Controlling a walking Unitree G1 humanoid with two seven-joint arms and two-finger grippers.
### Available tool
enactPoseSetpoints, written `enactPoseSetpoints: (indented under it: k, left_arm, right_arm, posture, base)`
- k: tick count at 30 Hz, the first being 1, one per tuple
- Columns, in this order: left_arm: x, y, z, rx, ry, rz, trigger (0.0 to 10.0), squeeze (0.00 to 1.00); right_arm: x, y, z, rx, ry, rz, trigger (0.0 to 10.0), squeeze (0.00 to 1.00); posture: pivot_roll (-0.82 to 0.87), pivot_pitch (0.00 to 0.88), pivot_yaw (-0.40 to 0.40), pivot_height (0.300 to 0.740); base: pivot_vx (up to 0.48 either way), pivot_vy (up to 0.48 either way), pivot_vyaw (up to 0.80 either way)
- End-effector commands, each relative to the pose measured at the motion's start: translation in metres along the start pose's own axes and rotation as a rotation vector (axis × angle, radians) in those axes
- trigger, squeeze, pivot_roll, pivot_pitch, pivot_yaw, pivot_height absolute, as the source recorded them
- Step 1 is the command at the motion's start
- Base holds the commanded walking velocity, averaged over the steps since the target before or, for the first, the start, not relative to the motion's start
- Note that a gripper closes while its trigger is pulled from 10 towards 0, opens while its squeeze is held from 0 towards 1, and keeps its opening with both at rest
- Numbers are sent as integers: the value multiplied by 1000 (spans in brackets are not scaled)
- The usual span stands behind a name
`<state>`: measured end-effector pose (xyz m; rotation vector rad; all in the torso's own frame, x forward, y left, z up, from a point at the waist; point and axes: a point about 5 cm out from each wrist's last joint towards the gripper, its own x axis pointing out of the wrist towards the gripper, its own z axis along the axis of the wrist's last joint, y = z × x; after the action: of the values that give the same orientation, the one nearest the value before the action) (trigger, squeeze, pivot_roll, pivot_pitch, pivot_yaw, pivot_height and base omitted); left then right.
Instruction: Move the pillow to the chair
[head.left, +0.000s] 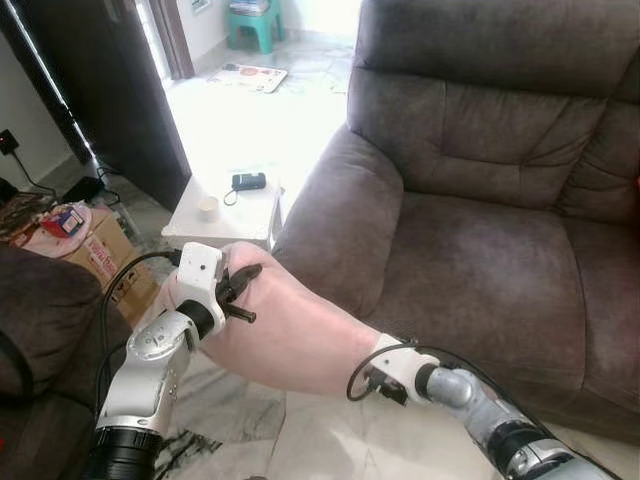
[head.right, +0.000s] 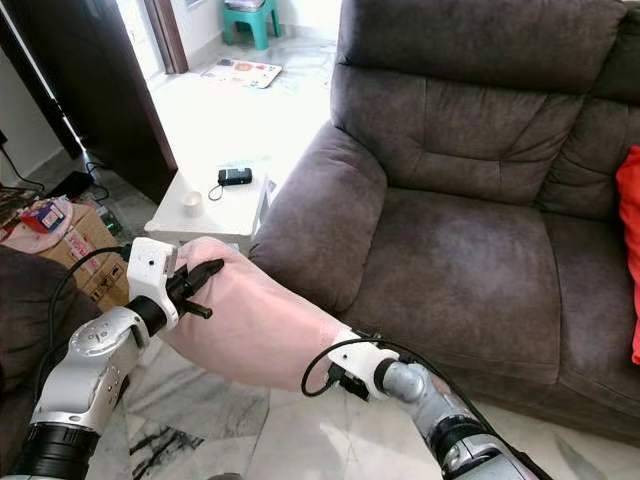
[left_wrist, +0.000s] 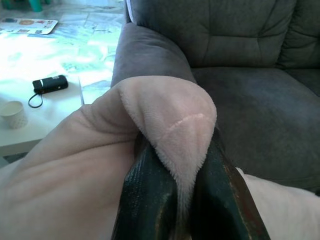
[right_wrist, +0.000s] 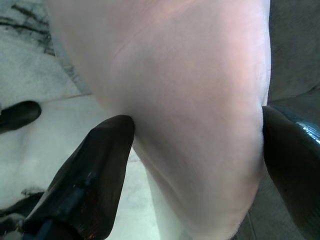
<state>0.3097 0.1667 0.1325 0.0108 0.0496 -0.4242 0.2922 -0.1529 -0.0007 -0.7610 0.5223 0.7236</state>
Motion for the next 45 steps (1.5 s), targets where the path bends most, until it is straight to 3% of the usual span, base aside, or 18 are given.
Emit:
enactPoseSetpoints:
  k: [1, 18, 19, 20, 21, 22, 23, 45]
  left_arm:
    - [-1, 0, 23, 36, -94, -16, 10000, 0]
    - [1, -1, 25, 36, -97, -20, 10000, 0]
    - [1, -1, 25, 37, -99, -20, 10000, 0]
    - [1, -1, 25, 37, -99, -20, 10000, 0]
    - [1, -1, 26, 36, -100, -20, 10000, 0]
    - [1, -1, 26, 36, -100, -19, 10000, 0]
    - [1, -1, 26, 36, -100, -19, 10000, 0]
    - [2, 0, 26, 32, -101, -7, 10000, 0]
  right_arm:
    - [1, 6, -4, 6, 24, 23, 10000, 0]
    - [2, 16, -10, 7, 62, 67, 10000, 0]
    - [2, 17, -9, 8, 62, 68, 6314, 0]
    - [2, 17, -9, 8, 62, 68, 6314, 0]
    - [2, 17, -9, 8, 59, 68, 1647, 0]
    - [2, 17, -9, 9, 57, 66, 1647, 0]
    - [2, 17, -8, 9, 56, 67, 0, 0]
    - [5, 24, -4, -28, 49, 104, 0, 0]
  posture:
    - [109, 28, 15, 740]
    - [110, 21, 13, 740]
    - [110, 21, 13, 740]
    - [110, 21, 13, 740]
    - [112, 20, 14, 740]
    - [112, 20, 14, 740]
    - [112, 20, 14, 740]
    - [113, 28, 12, 740]
  base:
    - [0, 0, 0]
    - [0, 0, 0]
    - [0, 0, 0]
    - [0, 0, 0]
    - [0, 0, 0]
    - [0, 0, 0]
    - [0, 0, 0]
    - [0, 0, 0]
